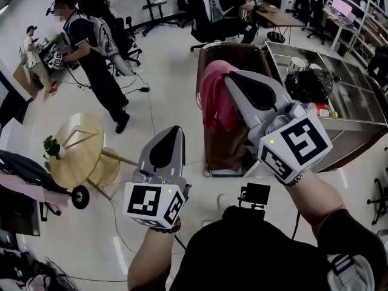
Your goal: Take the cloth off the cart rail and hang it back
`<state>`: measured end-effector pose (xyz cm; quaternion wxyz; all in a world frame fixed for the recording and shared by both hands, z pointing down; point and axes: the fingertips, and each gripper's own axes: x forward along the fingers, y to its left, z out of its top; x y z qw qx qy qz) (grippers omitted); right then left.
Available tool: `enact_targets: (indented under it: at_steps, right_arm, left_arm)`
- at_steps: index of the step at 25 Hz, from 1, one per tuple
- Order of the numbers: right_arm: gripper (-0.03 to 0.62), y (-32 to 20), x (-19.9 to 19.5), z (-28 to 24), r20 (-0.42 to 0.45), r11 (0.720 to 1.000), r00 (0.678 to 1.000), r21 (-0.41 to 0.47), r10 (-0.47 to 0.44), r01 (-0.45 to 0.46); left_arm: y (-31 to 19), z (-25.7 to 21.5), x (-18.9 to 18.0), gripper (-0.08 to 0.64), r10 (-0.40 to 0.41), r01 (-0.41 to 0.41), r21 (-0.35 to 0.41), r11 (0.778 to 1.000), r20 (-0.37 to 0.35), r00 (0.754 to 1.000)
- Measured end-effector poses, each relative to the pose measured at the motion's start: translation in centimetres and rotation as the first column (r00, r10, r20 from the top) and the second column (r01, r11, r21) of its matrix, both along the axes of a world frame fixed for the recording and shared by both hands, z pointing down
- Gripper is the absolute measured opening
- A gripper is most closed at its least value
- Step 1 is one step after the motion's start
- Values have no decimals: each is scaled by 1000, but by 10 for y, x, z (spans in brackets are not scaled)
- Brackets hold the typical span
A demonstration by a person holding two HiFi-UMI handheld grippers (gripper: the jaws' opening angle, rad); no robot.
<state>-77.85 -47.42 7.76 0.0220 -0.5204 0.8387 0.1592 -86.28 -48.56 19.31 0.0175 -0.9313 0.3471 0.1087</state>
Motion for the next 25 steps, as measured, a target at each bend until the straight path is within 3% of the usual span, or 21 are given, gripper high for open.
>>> enact_targets:
  at_steps: [5,10,18,25]
  right_arm:
    - [6,-30,-4,3,-15,1000,1000,-6,24,-24]
    - [6,-62,22,1,-2,999,999,-1,33,-33]
    - [6,-153,24,13,-5,999,999,-29,31,-31]
    - [6,-246,25,62,-21,998,1000,-63,20,-21]
  left_arm:
    - [-28,4,-6,0,14,-14,-3,1000,-13,1000]
    - [-58,5,20,0,27,-27,-3,1000,6,1000]
    - [-141,3,23,0,29,-29,-8,1000,0,1000]
    - [-226,53,25,0,12,-12,-48,999,-5,1000]
